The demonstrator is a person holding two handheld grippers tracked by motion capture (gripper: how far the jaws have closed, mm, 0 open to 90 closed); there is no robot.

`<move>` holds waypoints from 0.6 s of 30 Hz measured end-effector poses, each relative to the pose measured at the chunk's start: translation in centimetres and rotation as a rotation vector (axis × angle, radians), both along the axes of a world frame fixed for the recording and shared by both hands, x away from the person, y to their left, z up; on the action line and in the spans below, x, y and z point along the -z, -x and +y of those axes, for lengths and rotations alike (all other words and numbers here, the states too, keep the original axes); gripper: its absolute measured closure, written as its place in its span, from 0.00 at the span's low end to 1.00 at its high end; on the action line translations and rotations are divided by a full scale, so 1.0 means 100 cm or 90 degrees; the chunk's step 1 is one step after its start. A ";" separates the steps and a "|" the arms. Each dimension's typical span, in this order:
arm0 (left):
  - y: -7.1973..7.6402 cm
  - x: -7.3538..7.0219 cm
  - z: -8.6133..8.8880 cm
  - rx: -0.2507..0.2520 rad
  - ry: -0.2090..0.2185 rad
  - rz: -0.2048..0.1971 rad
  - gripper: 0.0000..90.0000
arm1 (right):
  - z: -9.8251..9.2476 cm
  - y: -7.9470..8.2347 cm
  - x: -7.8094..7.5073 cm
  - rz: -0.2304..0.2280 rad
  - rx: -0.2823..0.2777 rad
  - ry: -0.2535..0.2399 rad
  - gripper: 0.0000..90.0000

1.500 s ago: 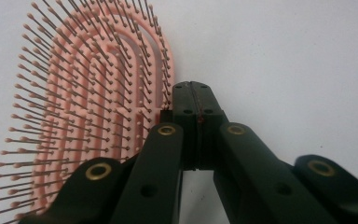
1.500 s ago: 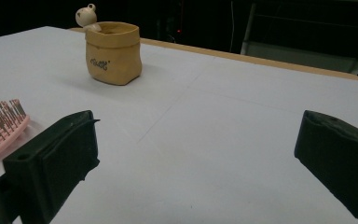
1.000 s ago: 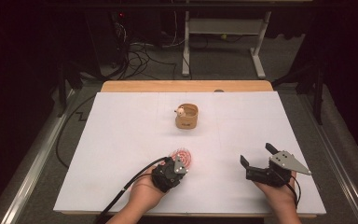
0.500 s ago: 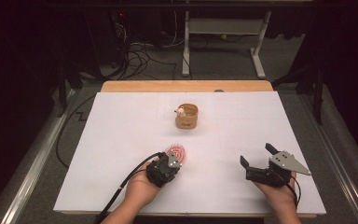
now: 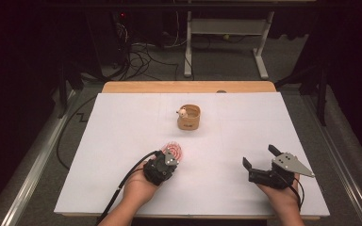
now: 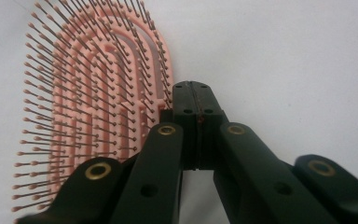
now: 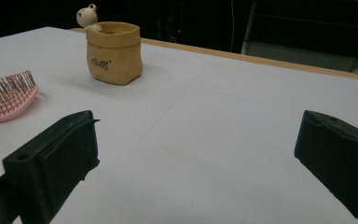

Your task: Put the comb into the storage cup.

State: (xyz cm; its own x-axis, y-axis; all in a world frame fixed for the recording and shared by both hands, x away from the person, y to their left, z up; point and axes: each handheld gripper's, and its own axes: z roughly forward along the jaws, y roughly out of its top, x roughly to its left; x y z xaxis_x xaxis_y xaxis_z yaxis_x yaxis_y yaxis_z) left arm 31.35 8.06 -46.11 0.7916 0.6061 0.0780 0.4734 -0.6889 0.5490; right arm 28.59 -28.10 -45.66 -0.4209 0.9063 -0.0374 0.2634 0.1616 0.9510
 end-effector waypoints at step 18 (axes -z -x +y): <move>-0.002 -0.002 0.006 -0.004 0.020 -0.009 1.00 | 0.000 0.001 0.000 0.001 -0.001 -0.008 0.00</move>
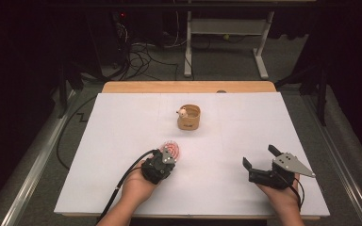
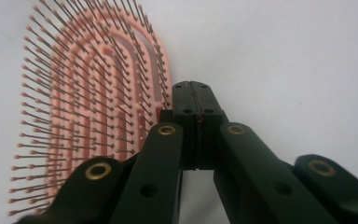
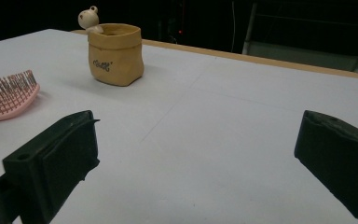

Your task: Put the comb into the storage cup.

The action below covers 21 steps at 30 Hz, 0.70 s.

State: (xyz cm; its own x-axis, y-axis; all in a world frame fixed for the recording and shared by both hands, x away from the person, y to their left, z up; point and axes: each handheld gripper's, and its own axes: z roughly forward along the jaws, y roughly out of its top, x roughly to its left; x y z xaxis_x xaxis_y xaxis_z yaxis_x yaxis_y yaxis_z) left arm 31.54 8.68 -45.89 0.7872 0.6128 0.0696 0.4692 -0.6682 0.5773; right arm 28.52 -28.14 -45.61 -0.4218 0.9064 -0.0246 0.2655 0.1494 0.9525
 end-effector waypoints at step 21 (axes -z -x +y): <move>0.005 -0.028 0.073 -0.054 0.167 -0.032 0.96 | 0.001 -0.001 0.001 0.001 -0.001 0.003 0.00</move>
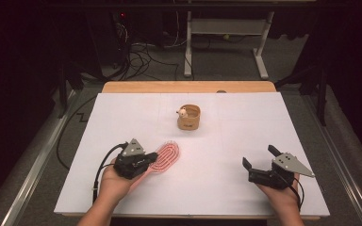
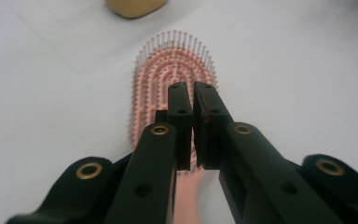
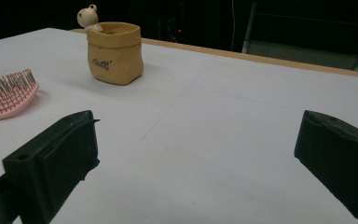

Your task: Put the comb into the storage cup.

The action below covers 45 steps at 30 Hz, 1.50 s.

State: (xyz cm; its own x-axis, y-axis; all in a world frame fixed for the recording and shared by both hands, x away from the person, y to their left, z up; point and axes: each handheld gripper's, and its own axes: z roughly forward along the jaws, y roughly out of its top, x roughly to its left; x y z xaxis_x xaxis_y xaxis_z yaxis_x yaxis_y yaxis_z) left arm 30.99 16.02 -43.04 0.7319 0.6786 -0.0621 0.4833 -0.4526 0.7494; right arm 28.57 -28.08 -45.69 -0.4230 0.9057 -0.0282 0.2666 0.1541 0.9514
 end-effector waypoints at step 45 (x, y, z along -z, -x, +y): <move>0.002 0.021 0.055 -0.077 0.075 -0.016 0.27 | 0.007 0.000 0.003 0.024 -0.019 0.021 0.00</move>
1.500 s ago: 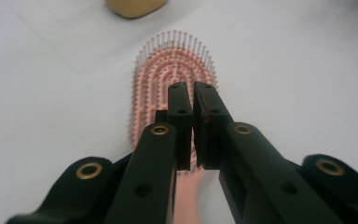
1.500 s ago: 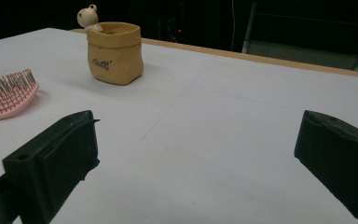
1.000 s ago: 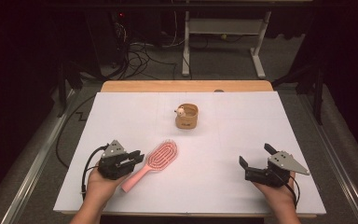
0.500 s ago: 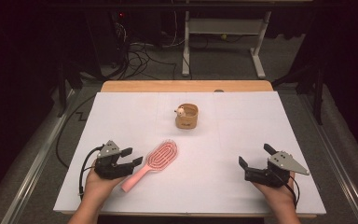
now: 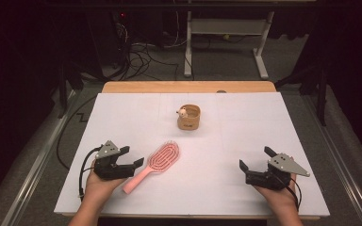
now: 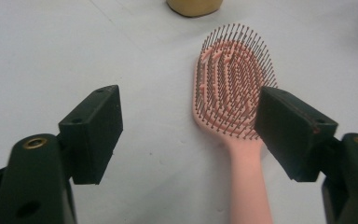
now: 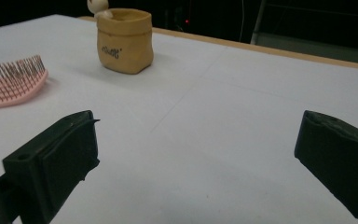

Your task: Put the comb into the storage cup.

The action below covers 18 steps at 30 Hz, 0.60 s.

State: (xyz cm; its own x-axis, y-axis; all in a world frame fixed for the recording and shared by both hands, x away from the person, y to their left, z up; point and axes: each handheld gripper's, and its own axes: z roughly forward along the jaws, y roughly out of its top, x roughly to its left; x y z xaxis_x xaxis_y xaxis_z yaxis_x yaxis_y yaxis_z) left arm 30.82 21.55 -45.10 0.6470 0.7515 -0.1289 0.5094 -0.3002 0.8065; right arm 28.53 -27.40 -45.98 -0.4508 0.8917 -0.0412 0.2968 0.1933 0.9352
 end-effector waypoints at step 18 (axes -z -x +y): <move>-0.003 0.004 -0.010 0.021 -0.039 0.008 0.00 | 0.001 0.006 0.004 -0.001 -0.007 0.014 0.00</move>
